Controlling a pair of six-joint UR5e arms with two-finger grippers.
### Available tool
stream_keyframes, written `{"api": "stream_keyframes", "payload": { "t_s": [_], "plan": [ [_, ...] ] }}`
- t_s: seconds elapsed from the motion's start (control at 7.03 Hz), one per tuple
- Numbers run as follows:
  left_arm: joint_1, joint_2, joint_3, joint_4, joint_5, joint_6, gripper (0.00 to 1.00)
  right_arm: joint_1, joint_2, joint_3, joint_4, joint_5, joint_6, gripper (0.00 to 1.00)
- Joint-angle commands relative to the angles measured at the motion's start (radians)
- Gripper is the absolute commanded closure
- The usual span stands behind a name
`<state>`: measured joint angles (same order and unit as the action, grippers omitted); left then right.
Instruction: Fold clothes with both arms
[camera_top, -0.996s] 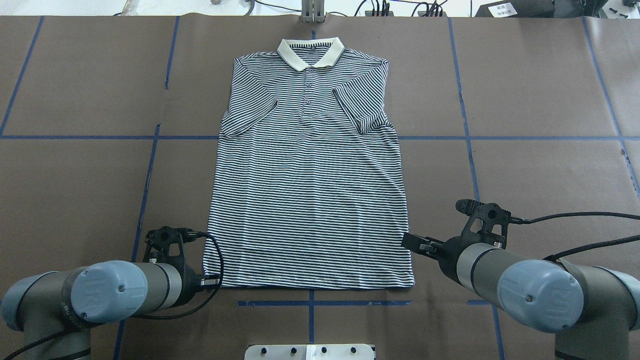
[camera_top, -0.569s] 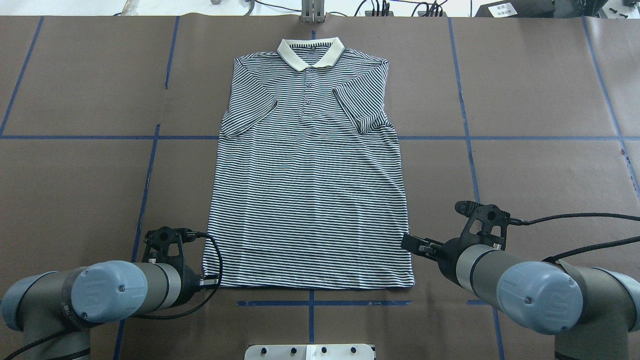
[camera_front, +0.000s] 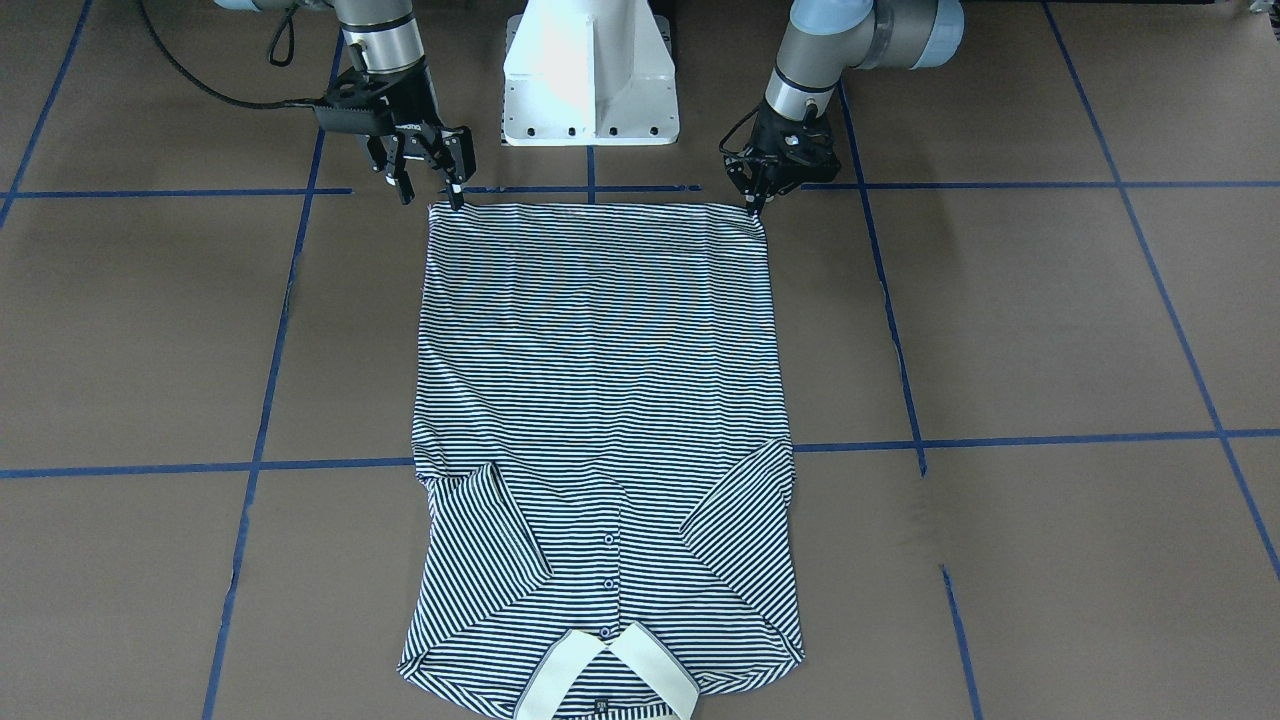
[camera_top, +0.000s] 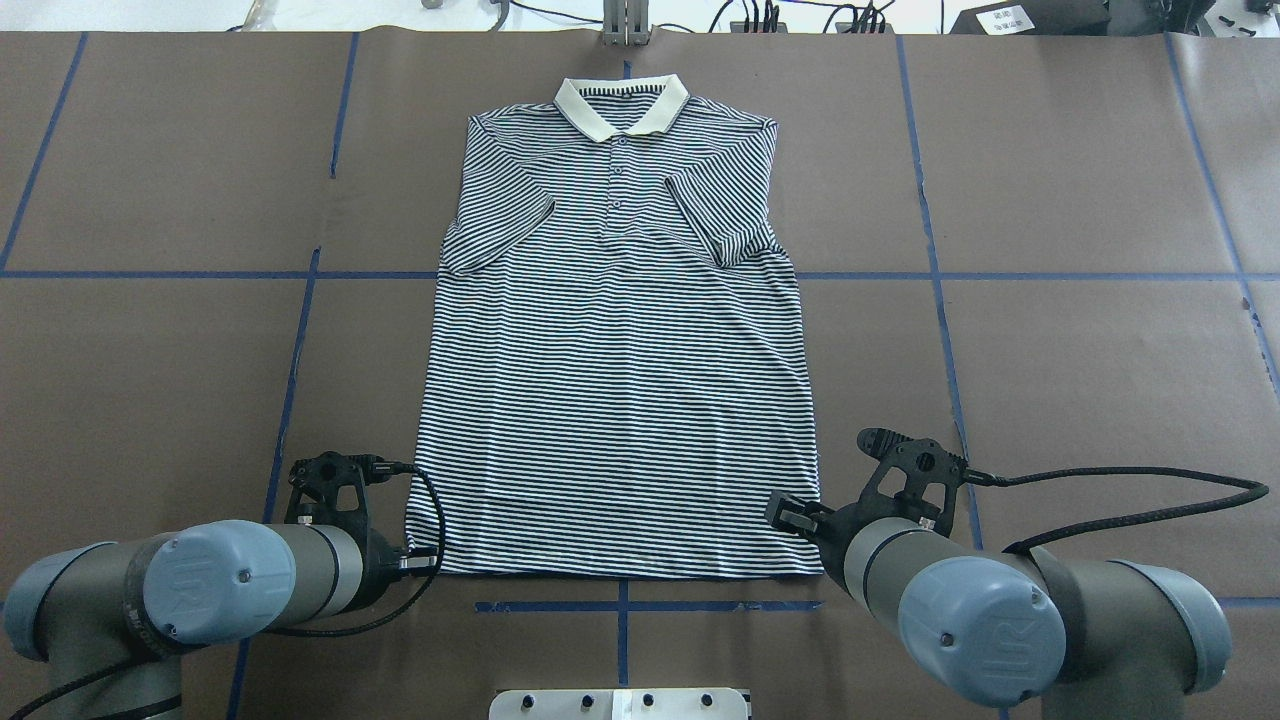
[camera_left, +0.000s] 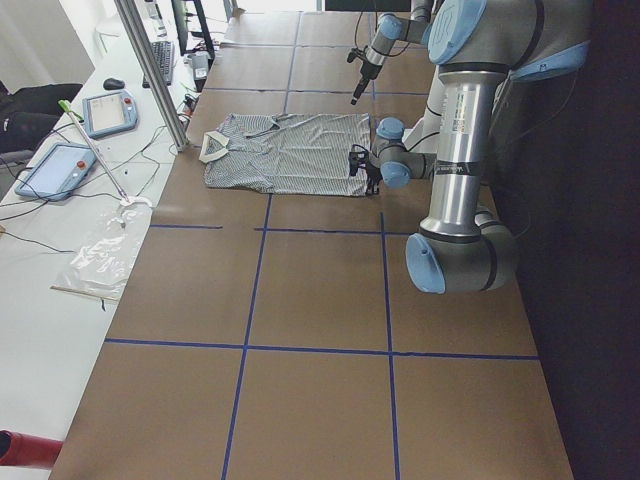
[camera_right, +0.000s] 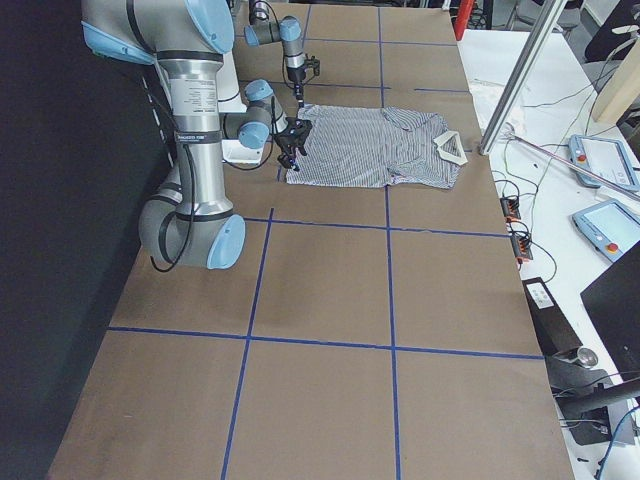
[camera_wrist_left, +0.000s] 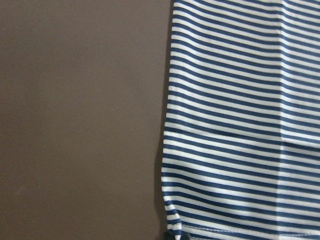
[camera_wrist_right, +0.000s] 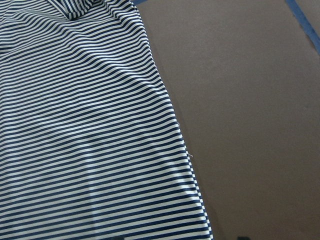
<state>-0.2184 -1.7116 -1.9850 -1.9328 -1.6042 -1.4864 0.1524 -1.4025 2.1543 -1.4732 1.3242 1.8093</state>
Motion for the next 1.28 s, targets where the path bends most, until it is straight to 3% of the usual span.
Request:
{"api": "stream_keyframes", "payload": {
  "t_s": [0.0,0.57,0.71,1.0,1.14],
  "plan": [
    [-0.001,-0.002,0.0,0.0,0.01,0.0,1.0,-0.014,0.002,-0.001,-0.033,-0.003,0.013,0.21],
    [0.001,-0.028,-0.008,0.0,0.009,-0.005,1.0,-0.091,0.0,-0.048,-0.036,-0.094,0.082,0.23],
    [0.002,-0.031,-0.009,0.0,0.006,-0.005,1.0,-0.109,0.0,-0.079,-0.036,-0.139,0.085,0.27],
    [0.002,-0.039,-0.003,0.0,0.004,-0.005,1.0,-0.125,0.002,-0.091,-0.036,-0.157,0.094,0.44],
    [0.002,-0.039,-0.001,0.0,0.004,-0.005,1.0,-0.126,0.007,-0.096,-0.036,-0.155,0.093,0.44]
  ]
}}
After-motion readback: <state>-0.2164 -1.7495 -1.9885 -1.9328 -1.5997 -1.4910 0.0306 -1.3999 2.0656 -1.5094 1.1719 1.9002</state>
